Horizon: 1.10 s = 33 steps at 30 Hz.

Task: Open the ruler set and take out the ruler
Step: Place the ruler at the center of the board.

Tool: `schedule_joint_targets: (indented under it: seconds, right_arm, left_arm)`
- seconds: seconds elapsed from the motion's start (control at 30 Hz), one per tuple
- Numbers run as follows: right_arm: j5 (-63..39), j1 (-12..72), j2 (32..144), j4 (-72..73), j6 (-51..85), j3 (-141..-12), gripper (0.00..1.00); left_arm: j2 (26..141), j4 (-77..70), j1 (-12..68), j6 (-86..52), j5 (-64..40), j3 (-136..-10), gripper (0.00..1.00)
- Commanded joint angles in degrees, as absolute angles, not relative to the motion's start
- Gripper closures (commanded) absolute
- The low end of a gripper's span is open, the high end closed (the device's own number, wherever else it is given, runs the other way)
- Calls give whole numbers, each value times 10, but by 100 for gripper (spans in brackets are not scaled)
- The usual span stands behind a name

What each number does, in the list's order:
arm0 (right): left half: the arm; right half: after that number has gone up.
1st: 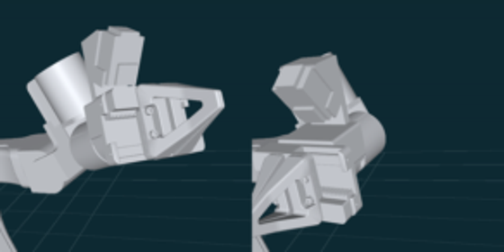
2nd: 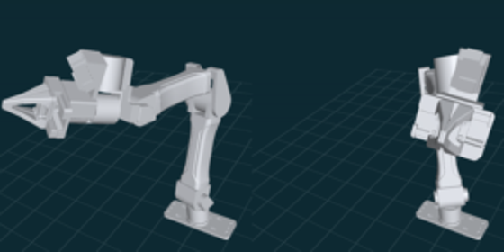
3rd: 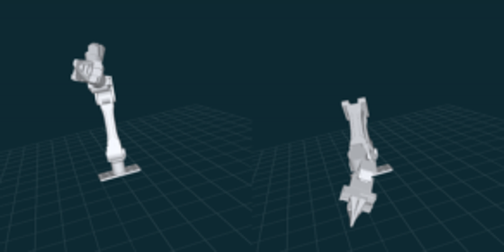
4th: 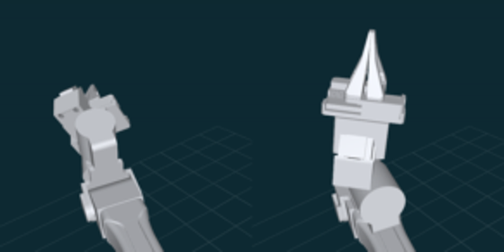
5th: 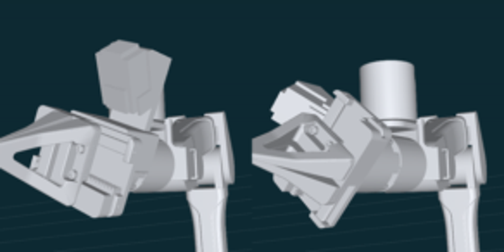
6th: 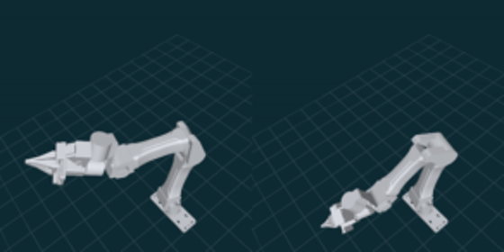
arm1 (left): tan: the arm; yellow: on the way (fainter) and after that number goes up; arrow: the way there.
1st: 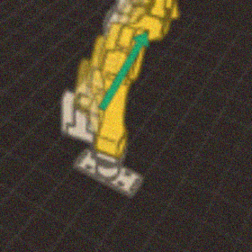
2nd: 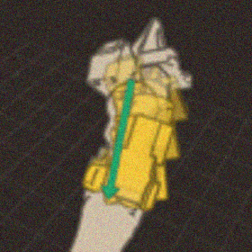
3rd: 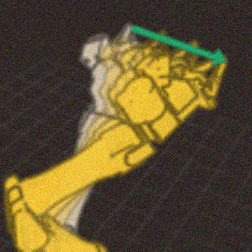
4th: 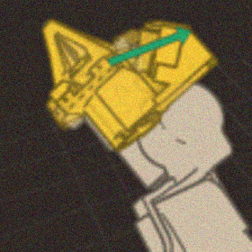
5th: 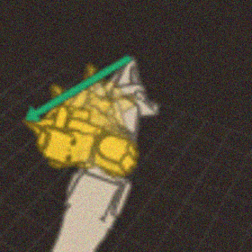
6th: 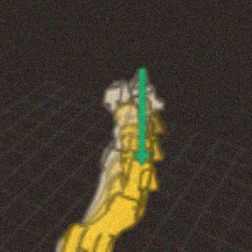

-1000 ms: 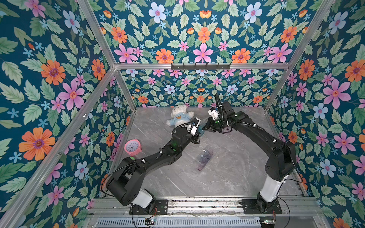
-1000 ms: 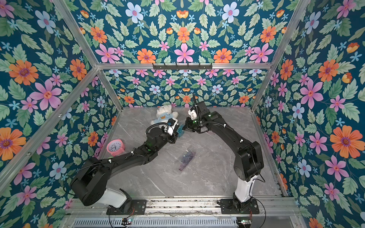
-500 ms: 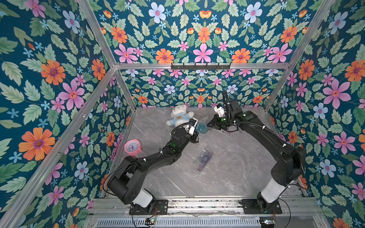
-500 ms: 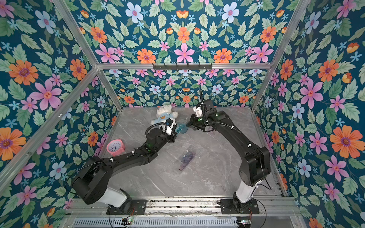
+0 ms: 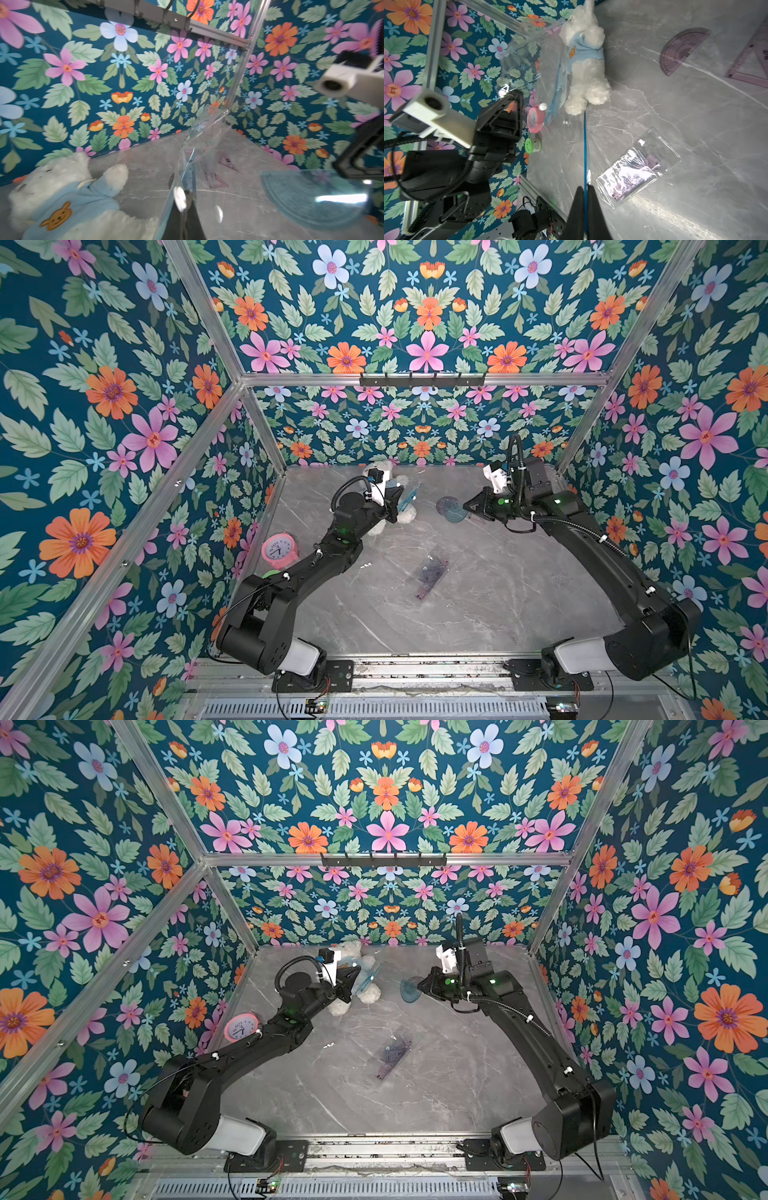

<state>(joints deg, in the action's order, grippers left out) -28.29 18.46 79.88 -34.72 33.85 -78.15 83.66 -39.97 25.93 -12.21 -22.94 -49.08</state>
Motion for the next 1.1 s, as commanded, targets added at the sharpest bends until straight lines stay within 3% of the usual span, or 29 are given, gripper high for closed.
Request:
schedule_joint_targets:
  seconds: [0.0,0.2,0.63,1.07]
  right_arm:
    - [-288,164,792,-295,344,-733,100]
    - [-327,153,857,-184,350,-671,100]
    - [-421,127,1050,-18,356,-675,100]
    - [-448,111,1135,15,367,-688,100]
  left_arm:
    - [837,-417,255,-175,-353,-506,100]
    - [853,-427,254,-206,-430,-523,100]
    - [849,-408,254,-185,-424,-512,100]
    - [851,-395,254,-174,-417,-516,100]
